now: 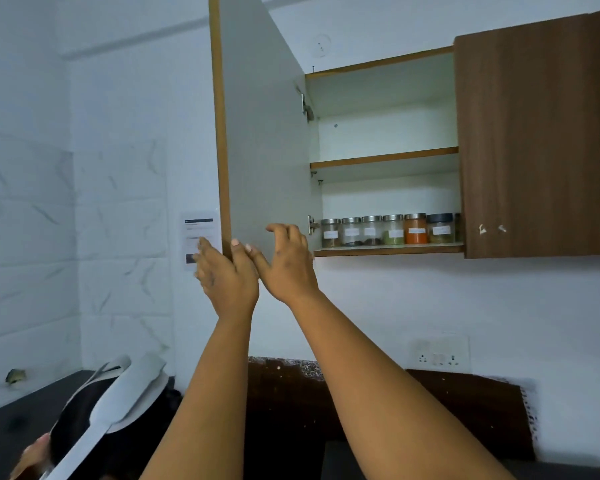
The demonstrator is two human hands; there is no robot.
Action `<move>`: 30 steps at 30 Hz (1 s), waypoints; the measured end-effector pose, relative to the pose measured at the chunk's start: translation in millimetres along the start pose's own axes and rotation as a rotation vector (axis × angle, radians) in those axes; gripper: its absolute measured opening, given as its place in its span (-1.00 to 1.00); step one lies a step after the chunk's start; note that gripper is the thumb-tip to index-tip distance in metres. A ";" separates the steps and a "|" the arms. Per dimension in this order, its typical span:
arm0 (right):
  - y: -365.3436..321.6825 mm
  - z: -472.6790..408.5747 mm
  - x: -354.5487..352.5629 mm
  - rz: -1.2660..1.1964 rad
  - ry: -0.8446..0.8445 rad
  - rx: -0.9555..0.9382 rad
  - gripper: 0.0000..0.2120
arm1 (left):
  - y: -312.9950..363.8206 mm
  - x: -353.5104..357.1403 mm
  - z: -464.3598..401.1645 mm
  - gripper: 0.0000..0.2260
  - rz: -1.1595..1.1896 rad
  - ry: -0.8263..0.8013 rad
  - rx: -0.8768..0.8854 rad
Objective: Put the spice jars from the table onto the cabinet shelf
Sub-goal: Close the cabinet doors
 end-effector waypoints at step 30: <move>345.4 -40.8 -204.2 0.346 0.240 0.151 -0.60 | 125.6 379.3 144.5 -0.42 0.099 -0.463 0.610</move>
Point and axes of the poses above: each hand's wrist, its own z-axis away from the middle knuckle, its own x-axis out of the palm, y = z × x, the point moved 5 cm from there along -z, towards the middle knuckle, and after that the axes turned 11 degrees about x, right-handed, at the moved point
